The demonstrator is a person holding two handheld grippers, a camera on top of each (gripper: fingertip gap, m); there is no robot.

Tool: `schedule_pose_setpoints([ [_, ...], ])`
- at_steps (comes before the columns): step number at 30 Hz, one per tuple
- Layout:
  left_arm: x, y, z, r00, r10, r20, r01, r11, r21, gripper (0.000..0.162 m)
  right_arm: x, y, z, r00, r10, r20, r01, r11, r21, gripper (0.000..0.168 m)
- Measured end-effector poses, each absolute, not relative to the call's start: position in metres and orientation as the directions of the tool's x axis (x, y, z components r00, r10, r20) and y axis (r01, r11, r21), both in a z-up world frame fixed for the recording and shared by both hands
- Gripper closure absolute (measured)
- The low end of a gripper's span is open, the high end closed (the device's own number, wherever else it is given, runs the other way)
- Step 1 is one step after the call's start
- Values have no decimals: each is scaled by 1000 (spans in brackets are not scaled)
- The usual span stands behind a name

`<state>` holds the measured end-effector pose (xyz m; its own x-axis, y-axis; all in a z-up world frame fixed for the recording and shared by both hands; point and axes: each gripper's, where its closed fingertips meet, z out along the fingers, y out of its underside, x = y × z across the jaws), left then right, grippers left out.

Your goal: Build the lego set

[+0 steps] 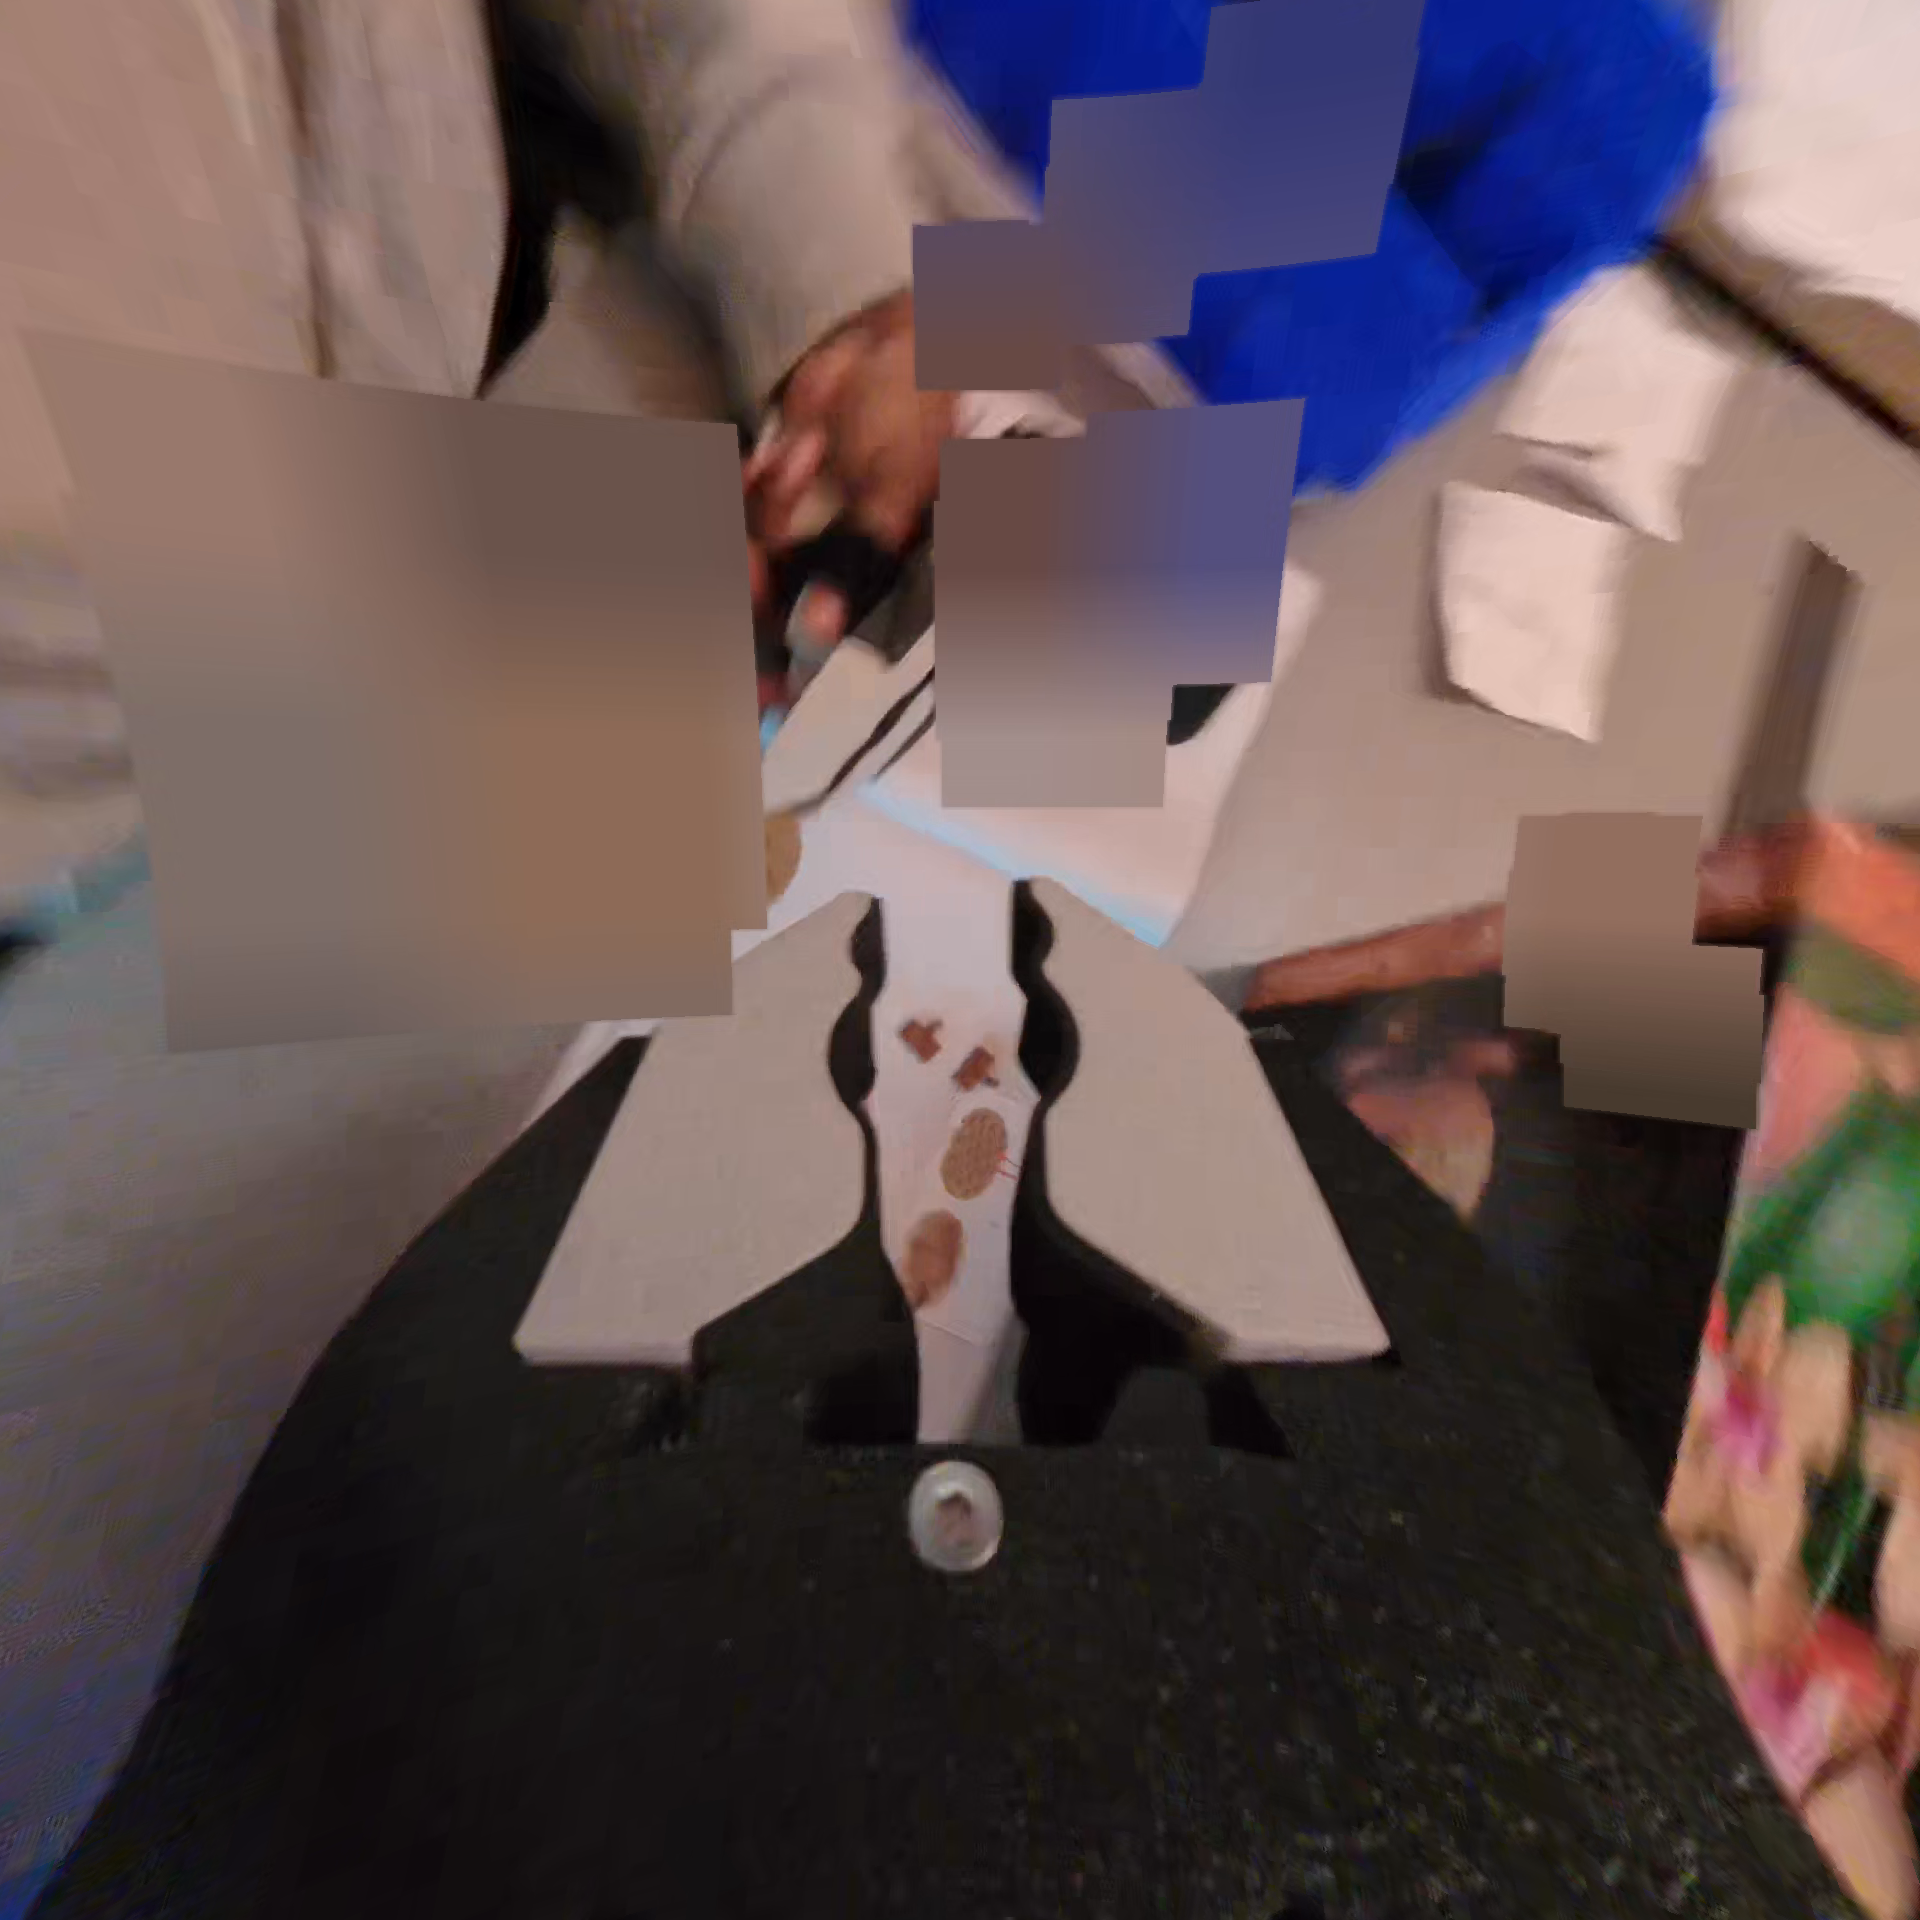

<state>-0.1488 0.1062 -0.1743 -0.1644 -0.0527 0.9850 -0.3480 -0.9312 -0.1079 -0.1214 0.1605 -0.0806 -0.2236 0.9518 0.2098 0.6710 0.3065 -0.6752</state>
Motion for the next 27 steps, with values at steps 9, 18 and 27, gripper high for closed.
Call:
schedule_pose_setpoints([
  [9,-150,110,-171,-187,-43,981,-327,-939,-103,158,-102,132,-82,486,748,-452,-142,-442,-886,41],
  [18,-151,117,-170,-186,-48,981,-278,-955,-100,158,-94,133,-142,537,504,-676,-306,-631,-713,97],
  [27,-151,123,-169,-184,-55,981,-227,-969,-97,158,-119,128,-175,494,445,-747,-220,-767,-603,87],
])
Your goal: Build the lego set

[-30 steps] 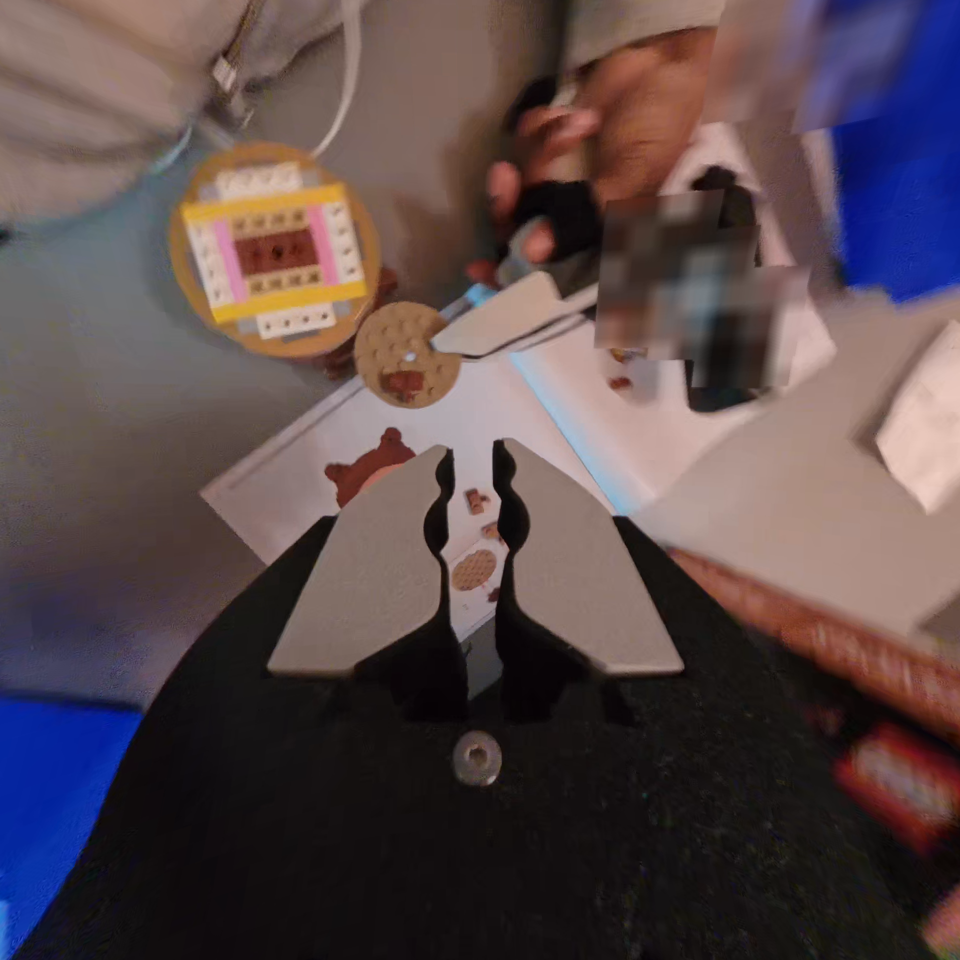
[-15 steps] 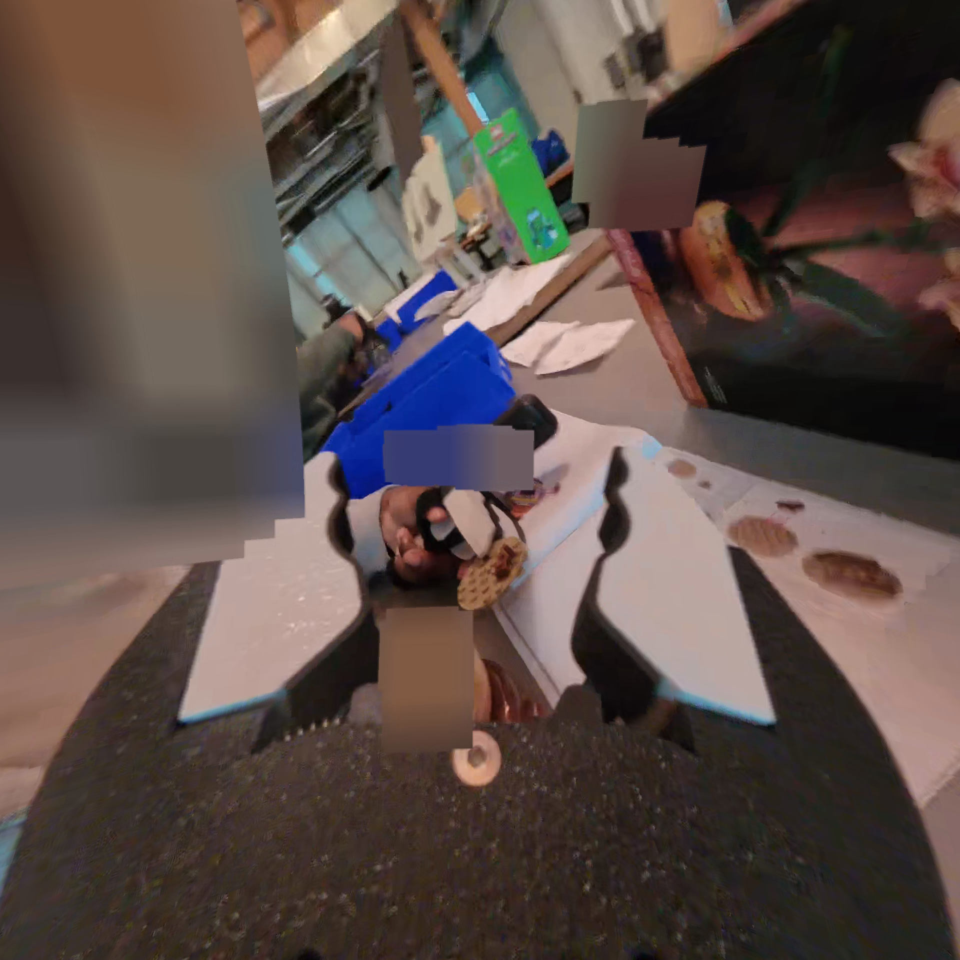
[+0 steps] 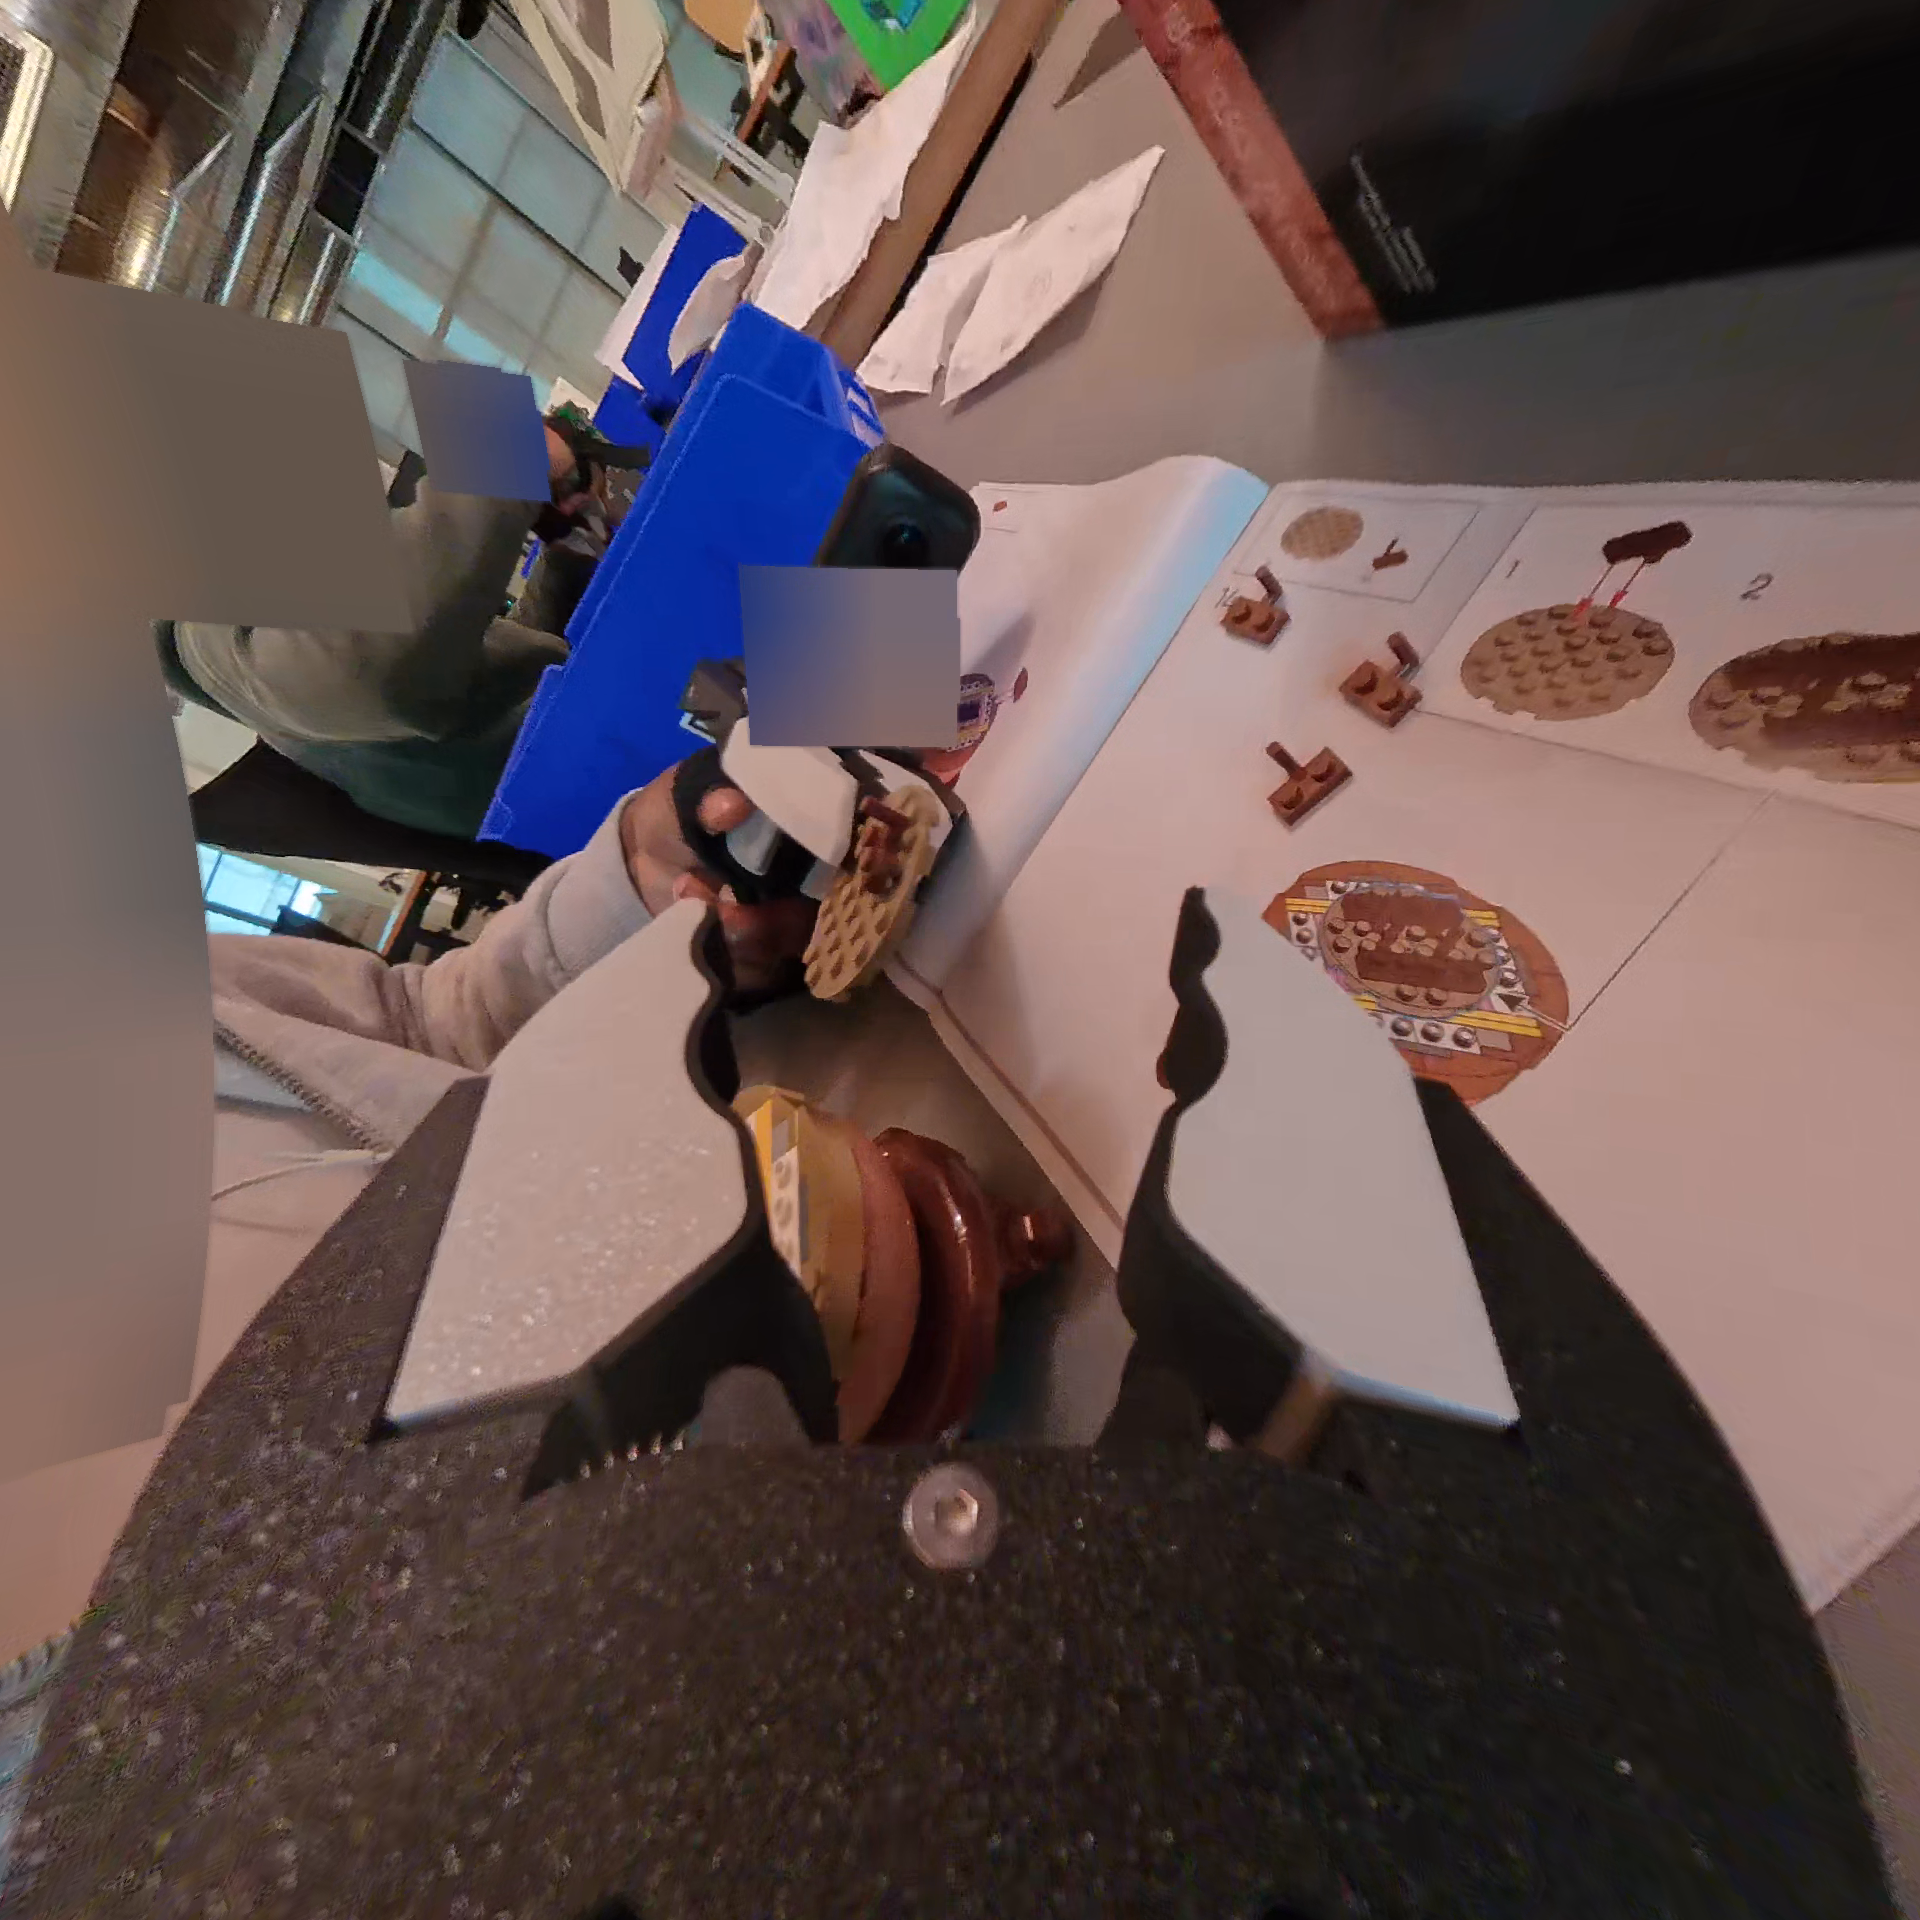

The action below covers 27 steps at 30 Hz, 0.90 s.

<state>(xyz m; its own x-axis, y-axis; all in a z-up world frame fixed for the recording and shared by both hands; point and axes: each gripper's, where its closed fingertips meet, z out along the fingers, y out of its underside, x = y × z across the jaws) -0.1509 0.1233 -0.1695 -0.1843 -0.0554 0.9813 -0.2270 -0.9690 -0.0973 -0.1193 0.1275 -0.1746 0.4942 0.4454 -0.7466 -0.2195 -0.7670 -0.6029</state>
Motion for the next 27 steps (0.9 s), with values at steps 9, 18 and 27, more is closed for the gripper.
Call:
schedule_pose_setpoints([
  [9,-151,125,-169,-188,-55,981,-220,-971,-97,158,-123,128,-182,474,408,-780,-205,-810,-549,105],
  [18,-150,124,-170,-187,-52,981,-227,-969,-95,158,-111,127,-142,496,800,-338,31,-405,-914,122],
  [27,-148,117,-172,-173,-61,983,-272,-956,-107,158,-121,126,-118,-181,954,238,554,299,-777,162],
])
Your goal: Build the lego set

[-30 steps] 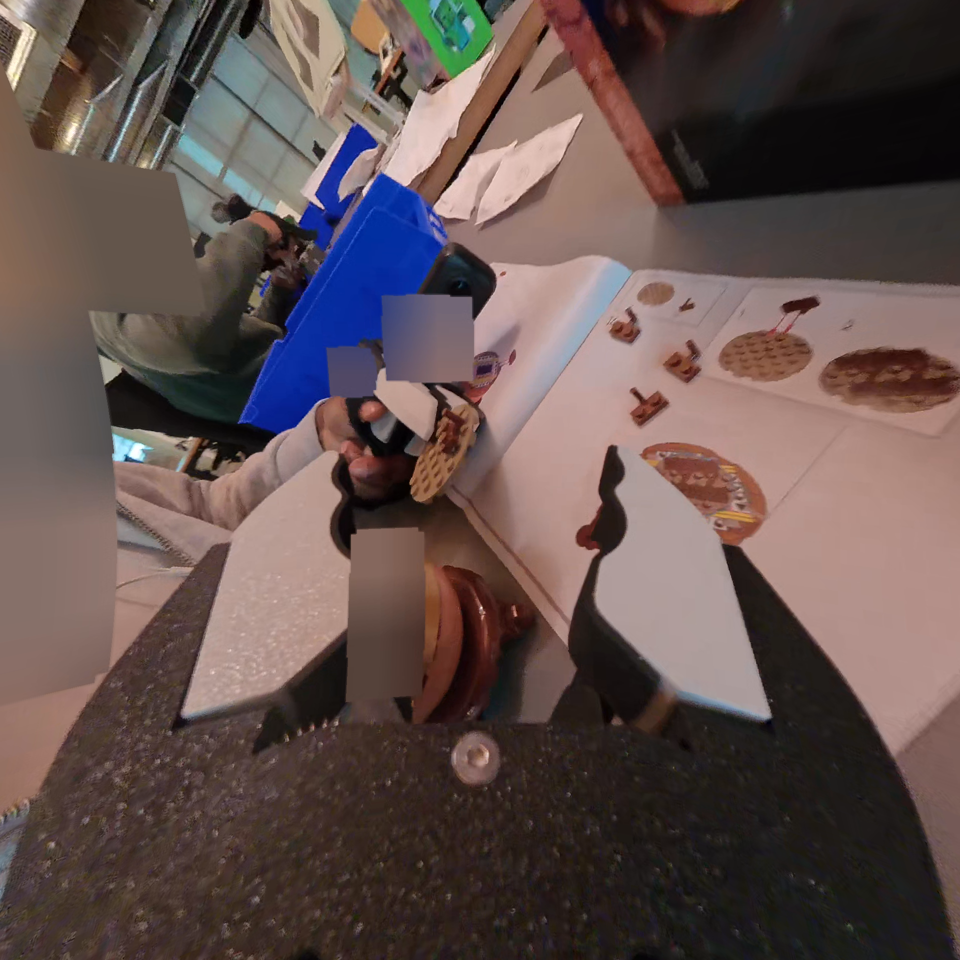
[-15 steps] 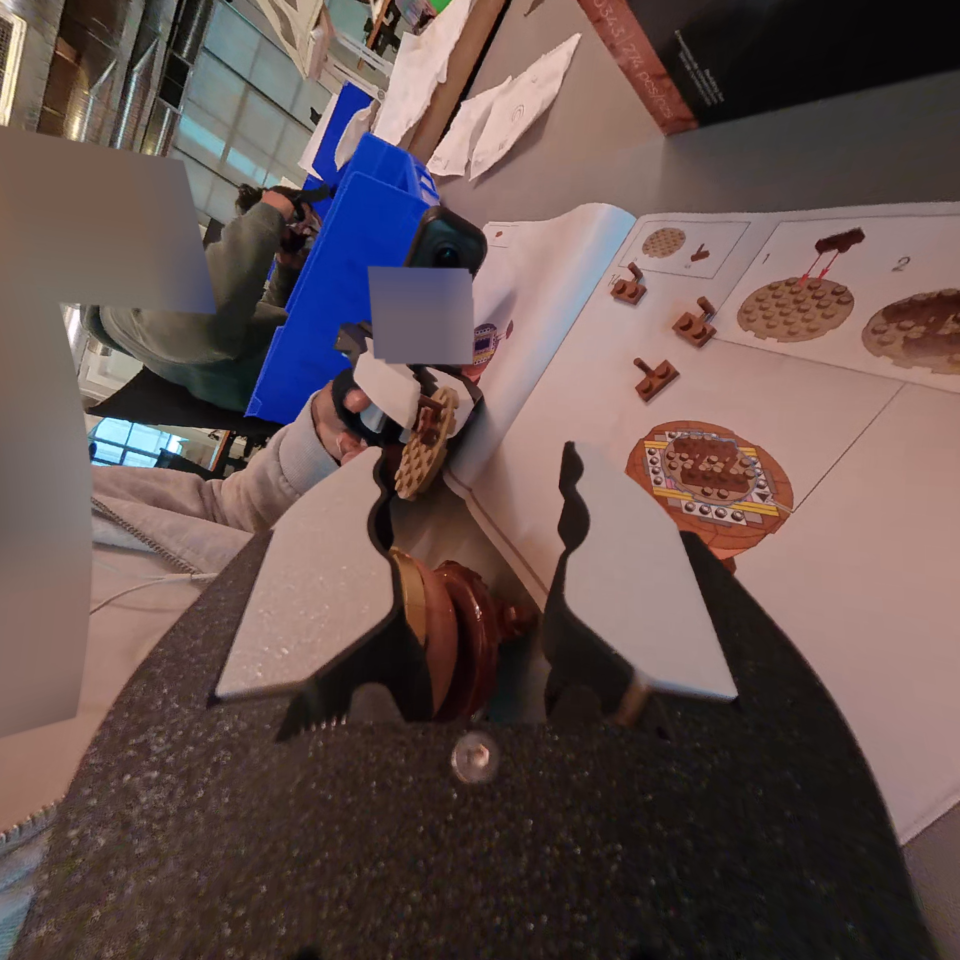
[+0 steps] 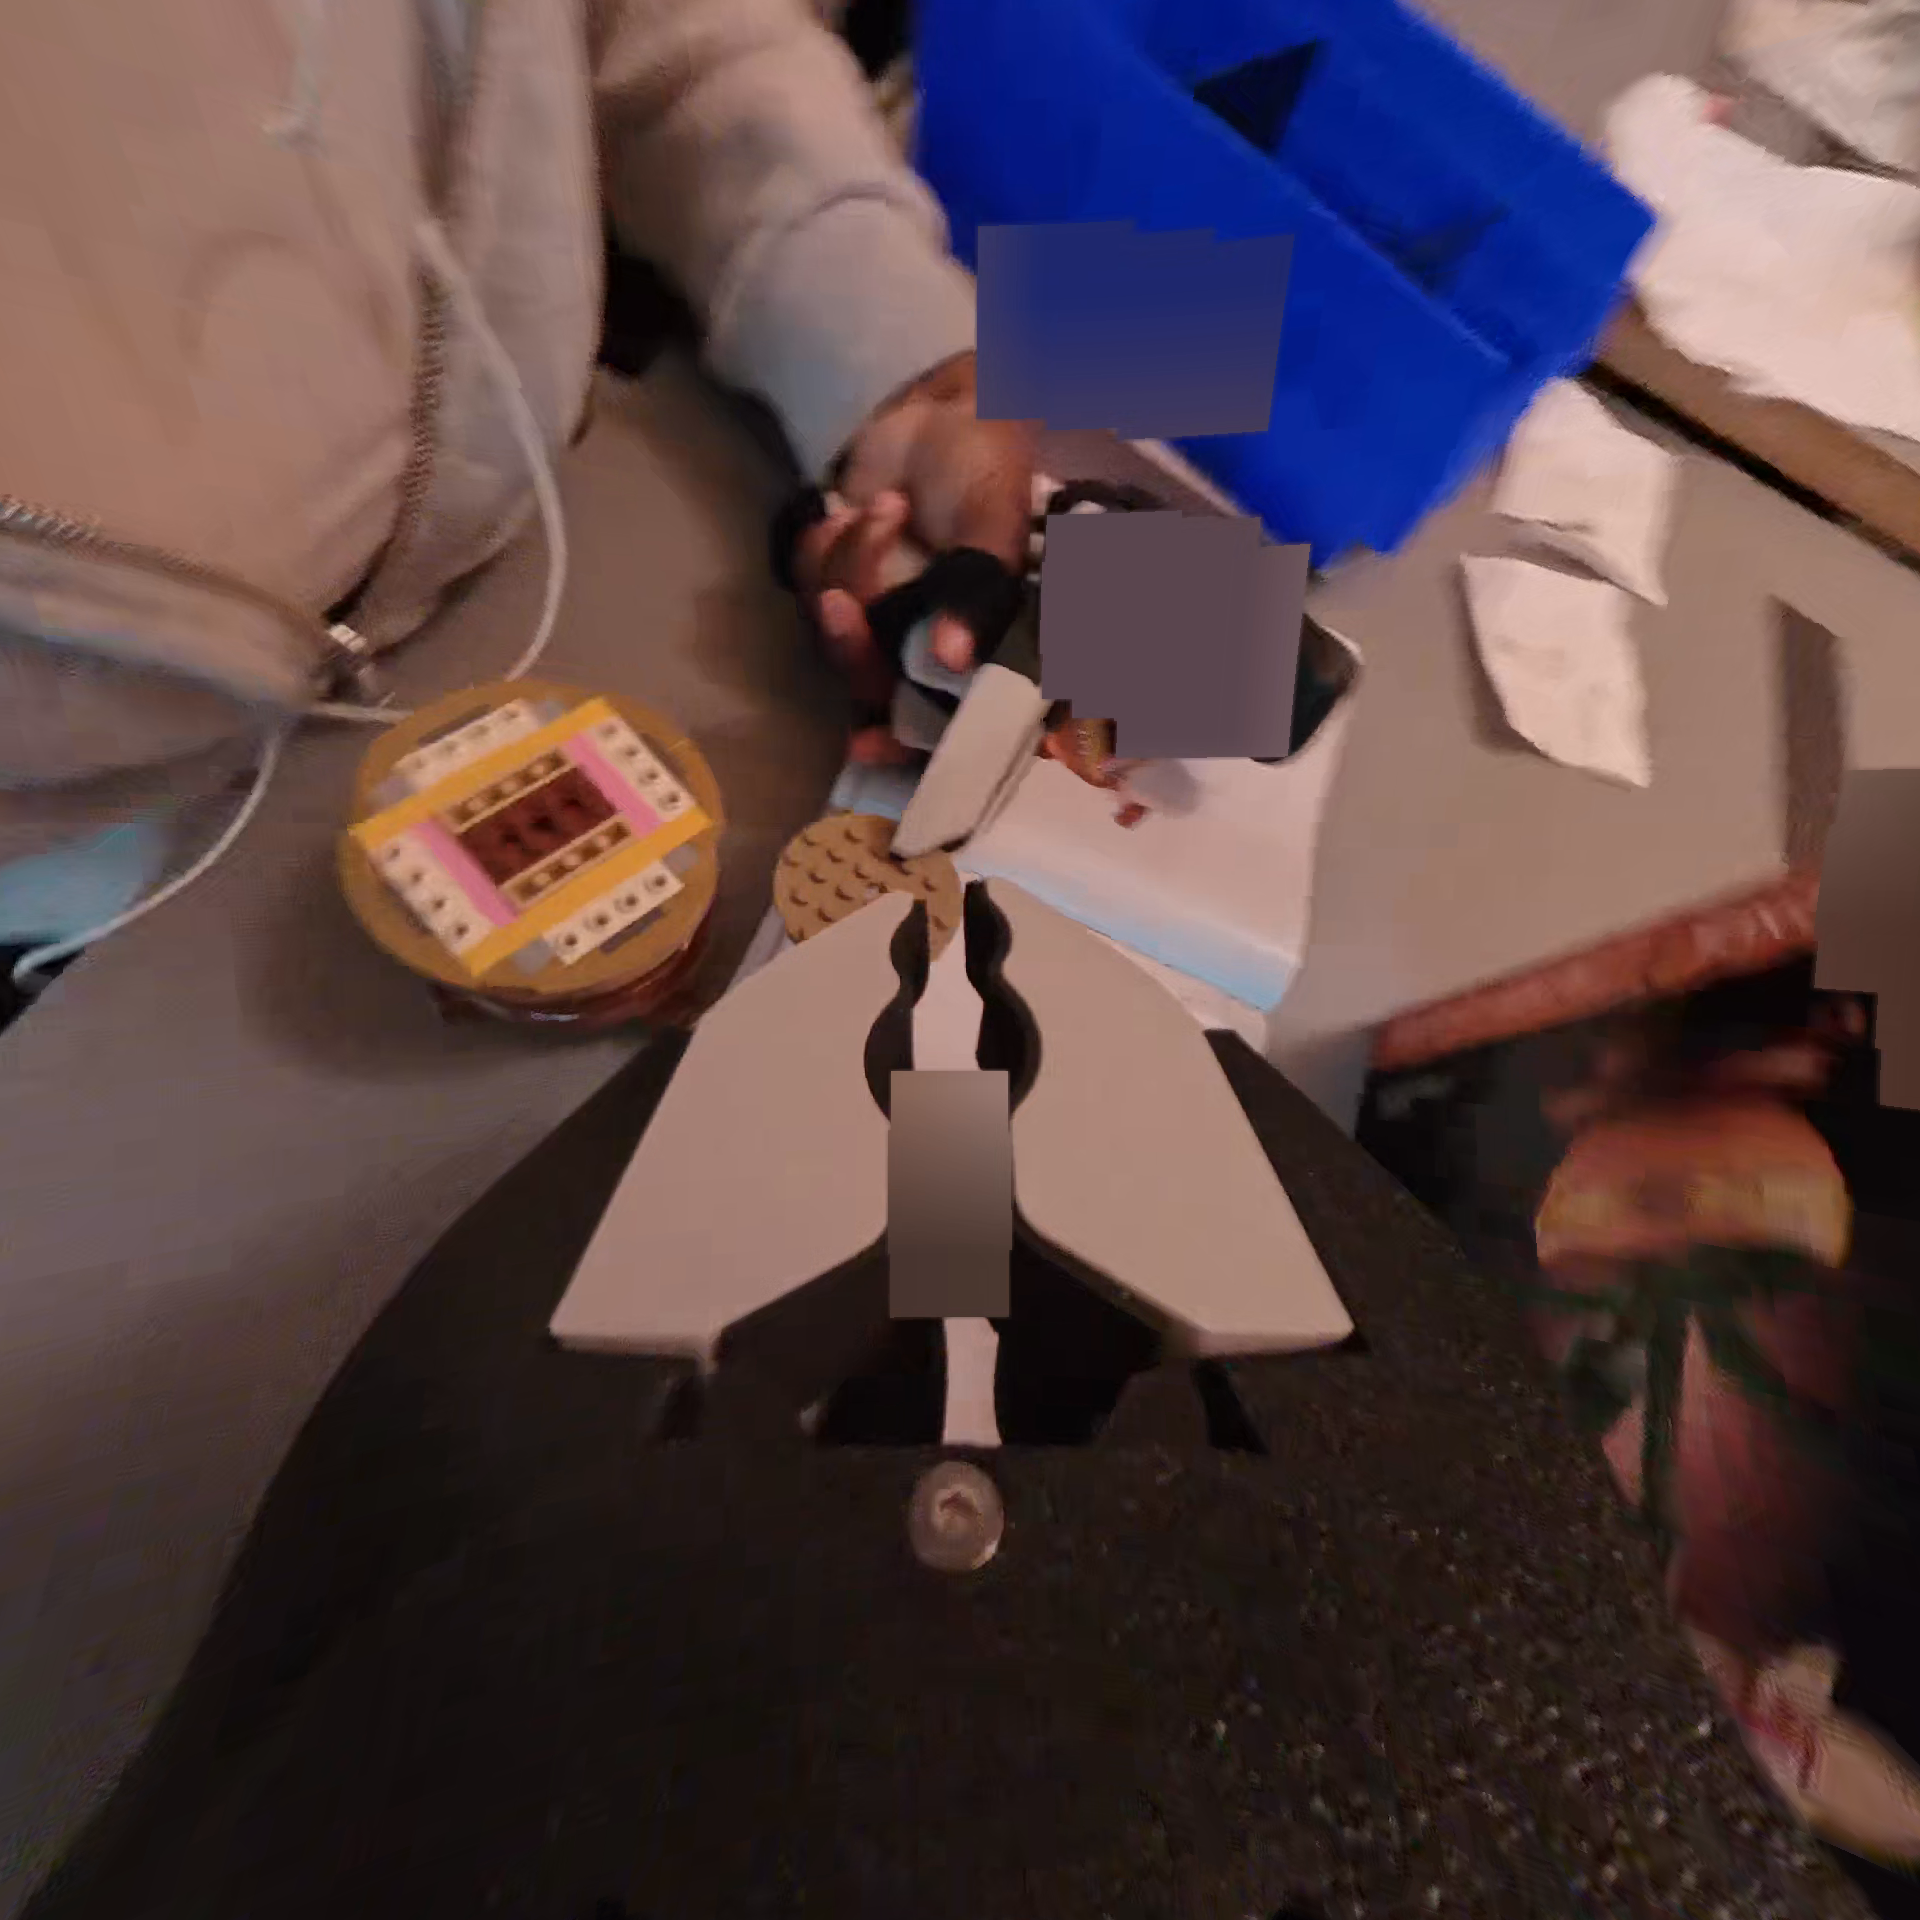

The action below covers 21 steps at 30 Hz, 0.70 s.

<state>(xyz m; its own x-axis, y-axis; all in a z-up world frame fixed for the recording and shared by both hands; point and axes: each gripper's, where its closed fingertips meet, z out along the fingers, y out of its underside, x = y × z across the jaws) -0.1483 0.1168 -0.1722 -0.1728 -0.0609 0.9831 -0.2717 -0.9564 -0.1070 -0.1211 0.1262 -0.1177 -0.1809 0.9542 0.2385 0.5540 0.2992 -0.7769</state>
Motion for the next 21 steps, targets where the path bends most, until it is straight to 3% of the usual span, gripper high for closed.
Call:
schedule_pose_setpoints([
  [3,-148,115,-172,-174,-65,983,-278,-954,-113,158,-132,126,-131,-392,900,191,587,405,-701,161],
  [7,-148,114,-172,-174,-66,982,-286,-951,-115,158,-136,120,-153,-529,846,63,614,434,-659,160],
  [21,-149,114,-172,-174,-62,983,-290,-950,-111,158,-133,121,-169,-530,848,22,647,421,-636,166],
])
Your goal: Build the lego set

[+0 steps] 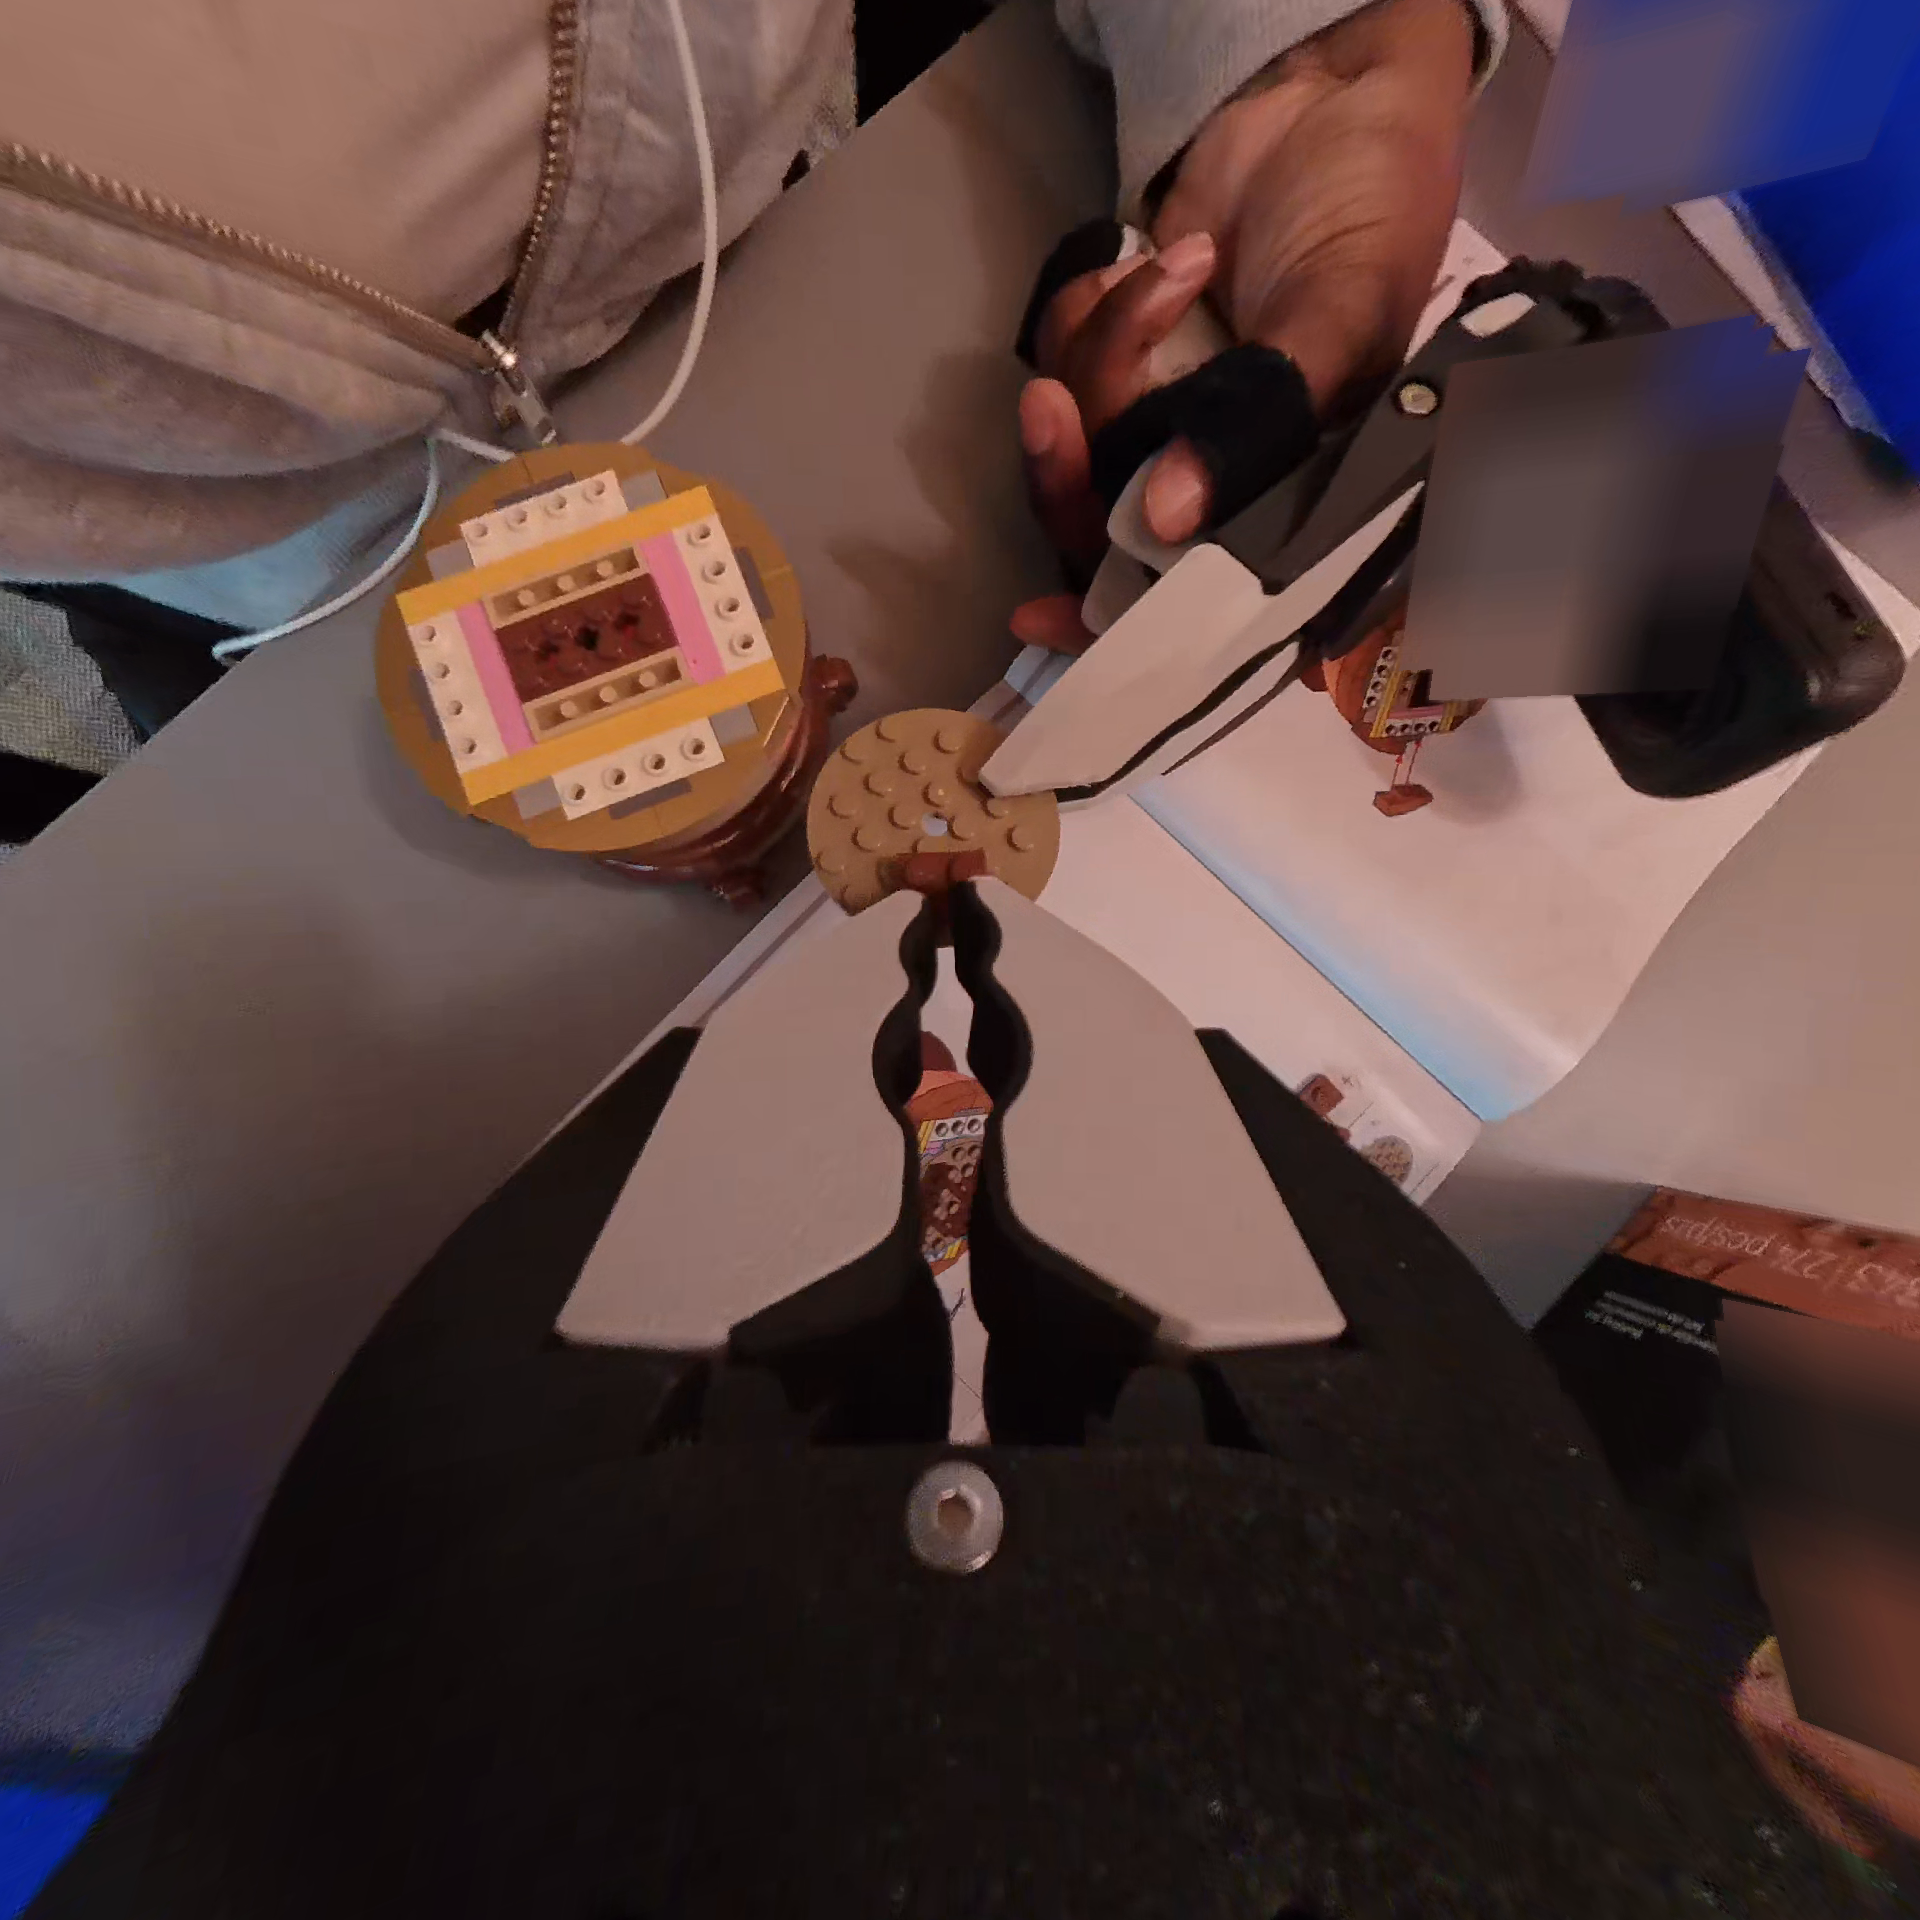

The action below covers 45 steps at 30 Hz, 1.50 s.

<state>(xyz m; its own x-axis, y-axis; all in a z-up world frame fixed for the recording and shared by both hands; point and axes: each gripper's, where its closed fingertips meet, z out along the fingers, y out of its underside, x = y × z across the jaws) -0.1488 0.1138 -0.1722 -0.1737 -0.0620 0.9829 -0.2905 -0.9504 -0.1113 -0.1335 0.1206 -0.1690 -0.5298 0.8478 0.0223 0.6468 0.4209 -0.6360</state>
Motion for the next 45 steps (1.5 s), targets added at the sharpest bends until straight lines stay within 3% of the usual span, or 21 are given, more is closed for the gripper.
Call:
schedule_pose_setpoints([
  [4,-149,124,-174,-145,-79,986,-210,-972,-109,158,-138,136,-155,-282,956,73,690,256,-677,166],
  [7,-149,143,-174,-111,-101,989,-40,-994,-105,158,-136,166,-138,182,975,126,706,-40,-707,165],
  [9,-149,157,-171,-99,-119,988,95,-989,-110,158,-123,178,-133,501,860,96,632,-288,-720,165],
  [13,-151,189,-160,-65,-219,974,389,-904,-177,158,-116,191,-125,818,574,45,367,-460,-809,165],
  [16,-154,203,-150,-38,-277,960,552,-807,-211,158,-133,196,-133,866,499,-45,251,-510,-823,165],
  [21,-165,209,-147,42,-358,933,671,-682,-291,158,-133,209,-136,880,473,30,298,-504,-811,165],
  [29,-164,207,-150,29,-362,932,683,-673,-283,158,-150,217,-142,835,544,84,402,-498,-768,165],
  [45,-162,206,-155,27,-352,936,668,-690,-278,158,-150,219,-149,821,556,128,454,-499,-739,164],
])
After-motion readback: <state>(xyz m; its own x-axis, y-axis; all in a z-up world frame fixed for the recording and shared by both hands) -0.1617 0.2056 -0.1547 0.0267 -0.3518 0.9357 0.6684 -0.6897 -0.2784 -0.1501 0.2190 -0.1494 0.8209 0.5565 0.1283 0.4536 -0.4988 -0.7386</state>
